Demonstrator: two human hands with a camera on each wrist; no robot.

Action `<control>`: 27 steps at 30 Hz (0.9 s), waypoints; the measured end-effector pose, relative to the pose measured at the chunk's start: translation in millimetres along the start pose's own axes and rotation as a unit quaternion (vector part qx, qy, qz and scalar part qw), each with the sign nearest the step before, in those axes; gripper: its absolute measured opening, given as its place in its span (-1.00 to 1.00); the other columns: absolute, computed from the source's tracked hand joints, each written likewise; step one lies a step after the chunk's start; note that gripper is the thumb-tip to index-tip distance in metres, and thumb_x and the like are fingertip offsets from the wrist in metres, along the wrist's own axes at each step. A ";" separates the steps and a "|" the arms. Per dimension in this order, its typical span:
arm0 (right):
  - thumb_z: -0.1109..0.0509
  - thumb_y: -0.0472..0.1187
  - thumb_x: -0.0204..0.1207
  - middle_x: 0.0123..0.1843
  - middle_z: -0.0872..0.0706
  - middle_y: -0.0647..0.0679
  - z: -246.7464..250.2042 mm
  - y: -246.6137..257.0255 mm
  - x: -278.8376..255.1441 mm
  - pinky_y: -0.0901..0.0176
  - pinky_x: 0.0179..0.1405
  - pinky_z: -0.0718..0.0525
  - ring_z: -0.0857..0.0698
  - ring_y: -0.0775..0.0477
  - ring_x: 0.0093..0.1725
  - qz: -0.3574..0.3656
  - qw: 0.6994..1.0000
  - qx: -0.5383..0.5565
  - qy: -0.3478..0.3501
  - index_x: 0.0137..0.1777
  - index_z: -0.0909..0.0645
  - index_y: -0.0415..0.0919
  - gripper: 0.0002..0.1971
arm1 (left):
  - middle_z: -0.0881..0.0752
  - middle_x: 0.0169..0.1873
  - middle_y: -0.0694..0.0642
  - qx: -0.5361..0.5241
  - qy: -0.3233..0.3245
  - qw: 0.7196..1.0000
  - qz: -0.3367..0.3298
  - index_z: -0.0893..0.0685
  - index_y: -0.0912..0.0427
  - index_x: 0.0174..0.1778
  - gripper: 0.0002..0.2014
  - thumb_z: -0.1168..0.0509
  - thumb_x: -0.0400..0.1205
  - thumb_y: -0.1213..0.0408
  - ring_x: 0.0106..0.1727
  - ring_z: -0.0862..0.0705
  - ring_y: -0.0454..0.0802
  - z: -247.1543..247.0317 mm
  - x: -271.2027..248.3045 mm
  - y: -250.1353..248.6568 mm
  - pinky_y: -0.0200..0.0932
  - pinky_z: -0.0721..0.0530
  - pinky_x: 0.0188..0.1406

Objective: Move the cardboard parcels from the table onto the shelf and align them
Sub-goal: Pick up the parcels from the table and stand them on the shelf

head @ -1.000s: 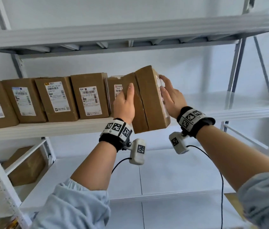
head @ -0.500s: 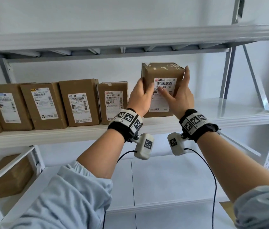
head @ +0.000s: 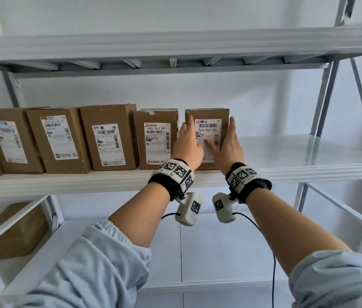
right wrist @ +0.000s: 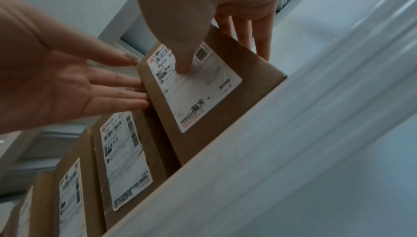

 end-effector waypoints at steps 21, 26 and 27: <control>-0.26 0.10 0.62 0.56 -0.51 -0.18 -7.0 28.9 -113.0 -0.16 0.36 -0.54 -0.50 -0.26 0.46 0.063 0.995 0.018 -0.078 0.60 -0.44 -0.18 -0.40 | -0.54 0.51 0.03 0.102 -0.063 0.992 0.032 -0.52 0.07 0.56 -0.43 -0.43 0.60 0.25 0.52 -0.49 0.04 27.2 -119.6 87.9 0.04 -0.51 0.47; -0.24 0.09 0.62 0.54 -0.53 -0.21 -59.7 58.9 -181.3 -0.17 0.37 -0.48 -0.49 -0.28 0.50 0.104 0.994 -0.013 -0.011 0.59 -0.45 -0.21 -0.40 | -0.54 0.51 0.05 0.112 -0.064 0.986 0.101 -0.51 0.08 0.56 -0.44 -0.42 0.61 0.20 0.52 -0.48 0.05 46.3 -179.4 145.7 0.00 -0.48 0.47; -0.23 0.10 0.62 0.54 -0.53 -0.22 -72.9 64.8 -194.2 -0.20 0.35 -0.49 -0.49 -0.29 0.49 0.106 0.994 -0.017 0.007 0.59 -0.45 -0.21 -0.39 | -0.54 0.52 0.06 0.117 -0.061 0.985 0.113 -0.51 0.08 0.56 -0.45 -0.42 0.62 0.18 0.53 -0.47 0.06 53.0 -192.4 159.4 0.01 -0.49 0.47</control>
Point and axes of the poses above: each hand's wrist, its own x-axis towards the middle knuckle, its own z-axis out of the back of the hand, y = z × x, the point moved 9 cm from there along x, towards the middle knuckle
